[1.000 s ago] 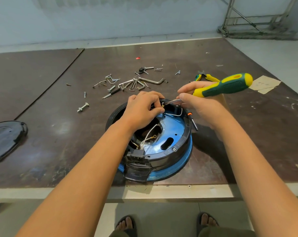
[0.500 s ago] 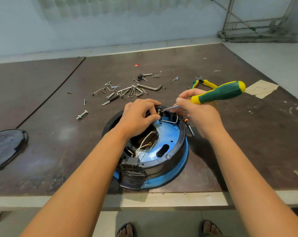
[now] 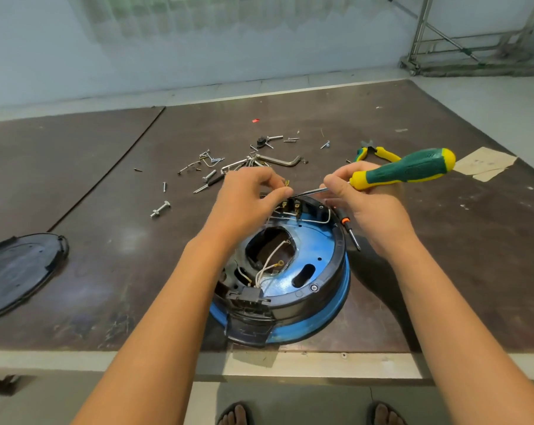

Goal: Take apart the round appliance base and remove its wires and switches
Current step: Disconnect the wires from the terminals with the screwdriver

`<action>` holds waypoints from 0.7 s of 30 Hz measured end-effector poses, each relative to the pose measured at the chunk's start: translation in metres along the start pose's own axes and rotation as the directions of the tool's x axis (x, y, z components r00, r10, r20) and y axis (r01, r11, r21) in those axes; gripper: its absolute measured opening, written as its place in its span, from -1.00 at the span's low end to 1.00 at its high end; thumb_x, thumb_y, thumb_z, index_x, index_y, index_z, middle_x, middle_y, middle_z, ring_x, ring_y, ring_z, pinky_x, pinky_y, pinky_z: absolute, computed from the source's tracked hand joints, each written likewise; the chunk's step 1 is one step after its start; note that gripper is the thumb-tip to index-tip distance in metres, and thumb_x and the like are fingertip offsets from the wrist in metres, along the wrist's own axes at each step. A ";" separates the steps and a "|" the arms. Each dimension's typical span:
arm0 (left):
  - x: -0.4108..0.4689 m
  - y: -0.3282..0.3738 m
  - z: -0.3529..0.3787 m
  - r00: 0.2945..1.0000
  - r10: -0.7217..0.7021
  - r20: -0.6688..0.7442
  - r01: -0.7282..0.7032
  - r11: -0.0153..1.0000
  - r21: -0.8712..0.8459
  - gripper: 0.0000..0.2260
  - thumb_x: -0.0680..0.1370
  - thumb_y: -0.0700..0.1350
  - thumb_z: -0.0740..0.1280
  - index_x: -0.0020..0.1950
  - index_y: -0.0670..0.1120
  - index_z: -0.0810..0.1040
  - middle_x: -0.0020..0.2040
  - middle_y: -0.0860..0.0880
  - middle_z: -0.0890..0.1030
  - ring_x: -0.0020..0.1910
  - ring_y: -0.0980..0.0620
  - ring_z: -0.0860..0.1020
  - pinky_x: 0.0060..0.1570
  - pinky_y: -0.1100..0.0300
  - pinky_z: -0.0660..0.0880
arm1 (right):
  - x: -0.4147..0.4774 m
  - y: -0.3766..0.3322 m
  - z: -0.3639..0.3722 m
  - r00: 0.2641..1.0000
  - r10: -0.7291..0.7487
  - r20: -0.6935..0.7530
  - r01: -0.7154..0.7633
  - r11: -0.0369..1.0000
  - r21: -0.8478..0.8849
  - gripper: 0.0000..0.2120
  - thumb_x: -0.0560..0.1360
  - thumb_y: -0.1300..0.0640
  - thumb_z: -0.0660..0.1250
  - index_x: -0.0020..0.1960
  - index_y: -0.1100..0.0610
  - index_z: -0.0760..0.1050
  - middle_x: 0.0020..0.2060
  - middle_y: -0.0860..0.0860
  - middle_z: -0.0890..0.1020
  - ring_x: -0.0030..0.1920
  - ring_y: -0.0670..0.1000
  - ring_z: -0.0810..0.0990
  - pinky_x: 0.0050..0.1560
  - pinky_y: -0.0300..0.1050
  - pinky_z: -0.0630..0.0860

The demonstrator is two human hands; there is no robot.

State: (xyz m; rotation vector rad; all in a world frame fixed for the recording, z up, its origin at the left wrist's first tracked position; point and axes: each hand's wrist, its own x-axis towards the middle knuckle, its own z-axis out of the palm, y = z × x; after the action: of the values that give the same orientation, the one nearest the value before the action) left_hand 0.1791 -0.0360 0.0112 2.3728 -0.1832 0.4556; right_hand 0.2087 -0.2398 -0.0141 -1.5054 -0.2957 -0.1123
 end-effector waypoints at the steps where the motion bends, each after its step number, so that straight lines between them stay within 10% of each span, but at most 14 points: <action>1: 0.003 0.002 -0.008 1.000 -0.001 -0.002 0.001 1.000 0.025 -0.89 0.51 0.04 0.46 -0.16 0.03 0.65 -0.16 0.13 0.67 -0.12 0.19 0.63 -0.01 0.02 0.62 | 0.000 -0.001 0.001 1.000 -0.013 0.013 0.013 1.000 -0.023 -0.89 0.53 0.25 0.48 -0.01 0.24 0.57 -0.19 0.13 0.70 -0.10 0.15 0.76 0.04 0.12 0.70; 11: 0.016 -0.054 -0.048 0.976 -0.211 0.047 0.152 0.824 0.547 -0.91 0.53 0.01 0.45 -0.01 0.06 0.71 -0.06 0.04 0.70 0.00 -0.04 0.62 -0.01 0.04 0.57 | -0.003 0.002 0.014 0.994 -0.037 0.104 0.058 0.978 -0.200 -0.90 0.47 0.11 0.57 -0.08 0.03 0.66 -0.19 -0.09 0.74 -0.19 -0.15 0.71 -0.19 -0.35 0.57; 17: 0.011 -0.075 -0.042 0.953 -0.304 0.004 0.271 0.855 0.442 -0.70 0.60 0.09 0.33 0.29 0.02 0.58 0.18 0.01 0.66 0.16 -0.05 0.60 0.19 -0.11 0.54 | -0.001 0.008 0.013 0.994 -0.041 0.098 0.063 0.971 -0.231 -0.91 0.47 0.06 0.57 -0.09 -0.03 0.66 -0.16 -0.07 0.75 -0.12 -0.08 0.73 -0.14 -0.25 0.62; 21: 0.014 -0.049 -0.030 0.984 -0.169 -0.053 0.177 0.953 0.246 -0.87 0.58 0.03 0.32 0.07 0.07 0.63 0.01 0.09 0.66 0.03 0.05 0.59 0.12 -0.01 0.54 | 0.002 0.006 0.007 0.986 -0.071 0.150 0.100 0.975 -0.200 -0.90 0.50 0.17 0.52 -0.05 0.00 0.65 -0.12 -0.02 0.76 -0.05 0.00 0.75 -0.06 -0.16 0.68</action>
State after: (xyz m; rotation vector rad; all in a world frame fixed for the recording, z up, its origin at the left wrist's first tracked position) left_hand 0.1966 0.0203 0.0072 2.5976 0.1031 0.4536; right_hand 0.2117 -0.2324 -0.0195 -1.7108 -0.4757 -0.1074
